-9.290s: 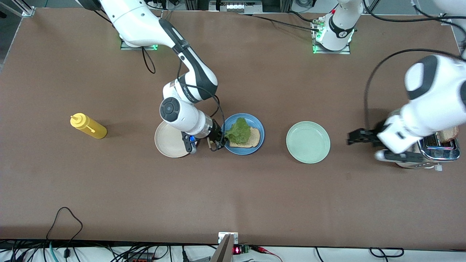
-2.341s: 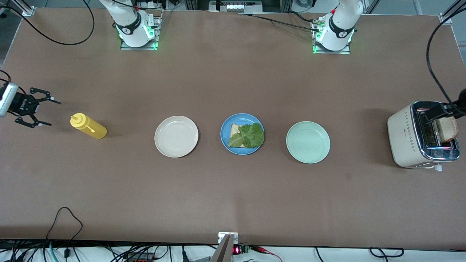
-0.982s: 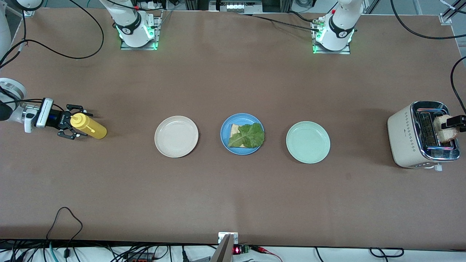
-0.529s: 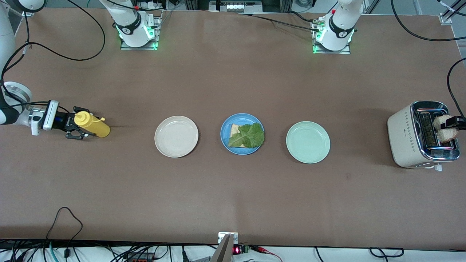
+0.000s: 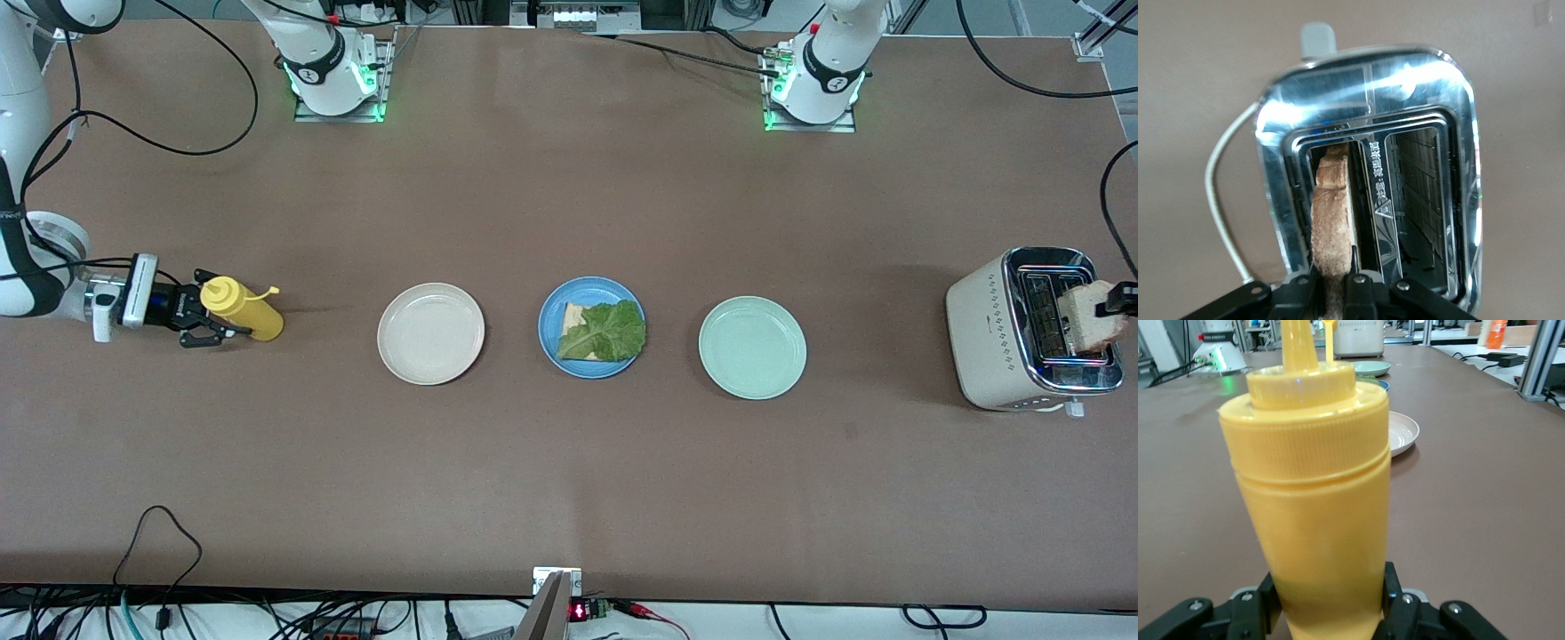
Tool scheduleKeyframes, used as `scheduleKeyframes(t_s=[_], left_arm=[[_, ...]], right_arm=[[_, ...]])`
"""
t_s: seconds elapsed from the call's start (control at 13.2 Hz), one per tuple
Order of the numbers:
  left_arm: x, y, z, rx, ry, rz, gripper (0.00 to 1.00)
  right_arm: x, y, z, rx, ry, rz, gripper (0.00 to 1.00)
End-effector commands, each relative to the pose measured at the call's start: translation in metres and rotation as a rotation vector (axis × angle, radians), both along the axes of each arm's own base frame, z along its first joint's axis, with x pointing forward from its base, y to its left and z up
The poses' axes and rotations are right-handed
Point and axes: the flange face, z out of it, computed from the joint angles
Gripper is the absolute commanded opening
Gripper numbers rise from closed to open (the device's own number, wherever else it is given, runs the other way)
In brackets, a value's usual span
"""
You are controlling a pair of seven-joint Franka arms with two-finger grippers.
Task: Make sandwich in blue plate with both arms
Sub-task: 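Lift the bottle with the right gripper while the left gripper grasps bread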
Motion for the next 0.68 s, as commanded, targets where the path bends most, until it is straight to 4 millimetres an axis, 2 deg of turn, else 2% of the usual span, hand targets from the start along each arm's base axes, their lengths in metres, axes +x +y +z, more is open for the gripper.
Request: scheduleKeyframes(t_s=[0.0,0.08,0.23,0.3,0.45,0.6], left_arm=[[-0.002,-0.015,0.092,-0.004,-0.041,-0.039,0.01],[0.002,-0.03,0.117,-0.015,-0.041,-0.058,0.01],[0.01,-0.071,0.138,-0.036,-0.017,-0.072,0.01],[0.009,-0.092,0.148,-0.043,-0.008,-0.072,0.01],[0.019,-0.139,0.141,-0.082,0.015,-0.099,0.01],[0.026,-0.179,0.132,-0.149,0.03,-0.08,0.01]], right_arm=[[0.03,0.028,0.064,-0.114,-0.086,0.057,0.0],[0.04,0.039,0.089,-0.18,-0.078,0.065,0.0],[0.055,0.071,0.133,-0.3,-0.058,0.08,0.0],[0.062,0.094,0.155,-0.359,-0.051,0.091,0.0],[0.072,0.138,0.195,-0.504,-0.048,0.1,0.0],[0.075,0.179,0.214,-0.592,-0.002,0.082,0.0]])
